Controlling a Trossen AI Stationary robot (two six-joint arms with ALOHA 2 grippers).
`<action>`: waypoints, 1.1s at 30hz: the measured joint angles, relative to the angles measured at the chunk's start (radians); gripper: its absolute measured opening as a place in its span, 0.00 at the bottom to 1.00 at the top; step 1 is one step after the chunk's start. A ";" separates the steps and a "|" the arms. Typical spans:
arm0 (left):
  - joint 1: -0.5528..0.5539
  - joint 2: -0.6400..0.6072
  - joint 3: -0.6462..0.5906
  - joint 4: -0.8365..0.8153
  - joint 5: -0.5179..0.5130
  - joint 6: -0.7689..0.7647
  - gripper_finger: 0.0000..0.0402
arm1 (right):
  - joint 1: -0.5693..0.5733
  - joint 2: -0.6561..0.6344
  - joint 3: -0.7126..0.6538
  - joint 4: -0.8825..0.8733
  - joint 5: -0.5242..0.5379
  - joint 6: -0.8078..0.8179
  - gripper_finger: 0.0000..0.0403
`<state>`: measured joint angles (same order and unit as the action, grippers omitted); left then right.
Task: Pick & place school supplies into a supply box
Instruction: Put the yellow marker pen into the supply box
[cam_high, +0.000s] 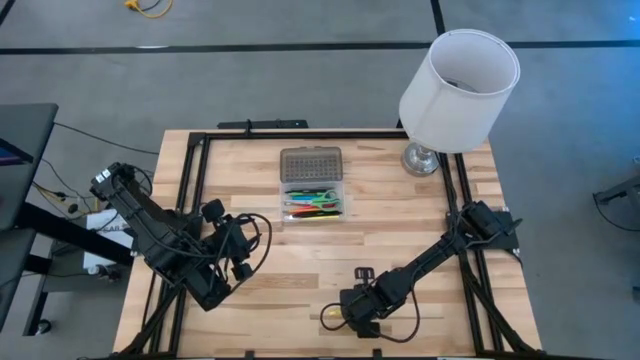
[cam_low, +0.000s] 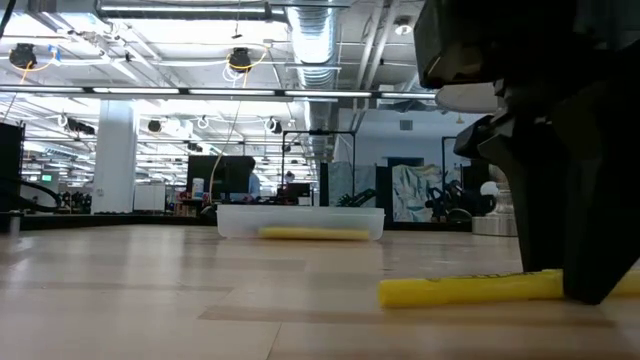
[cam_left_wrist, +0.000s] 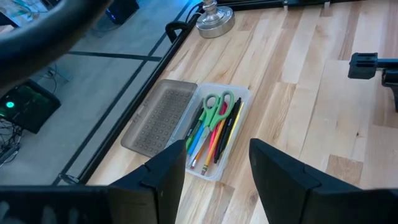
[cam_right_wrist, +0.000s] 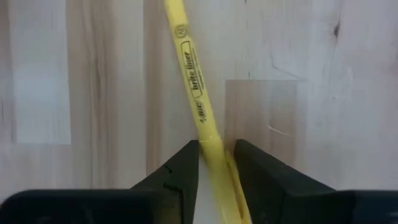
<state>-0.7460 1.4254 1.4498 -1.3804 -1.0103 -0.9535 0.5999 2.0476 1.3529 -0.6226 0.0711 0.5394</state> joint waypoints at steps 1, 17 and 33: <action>0.000 0.000 0.000 0.000 0.000 0.000 0.43 | 0.000 0.000 0.000 -0.001 0.003 0.002 0.25; 0.000 0.000 0.000 0.000 -0.001 0.000 0.43 | 0.001 0.000 0.000 -0.001 -0.028 0.064 0.12; 0.000 0.000 0.000 -0.001 0.000 -0.001 0.43 | -0.027 0.000 0.000 -0.005 -0.097 0.081 0.14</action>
<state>-0.7464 1.4250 1.4498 -1.3811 -1.0100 -0.9546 0.5728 2.0476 1.3533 -0.6276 -0.0256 0.6205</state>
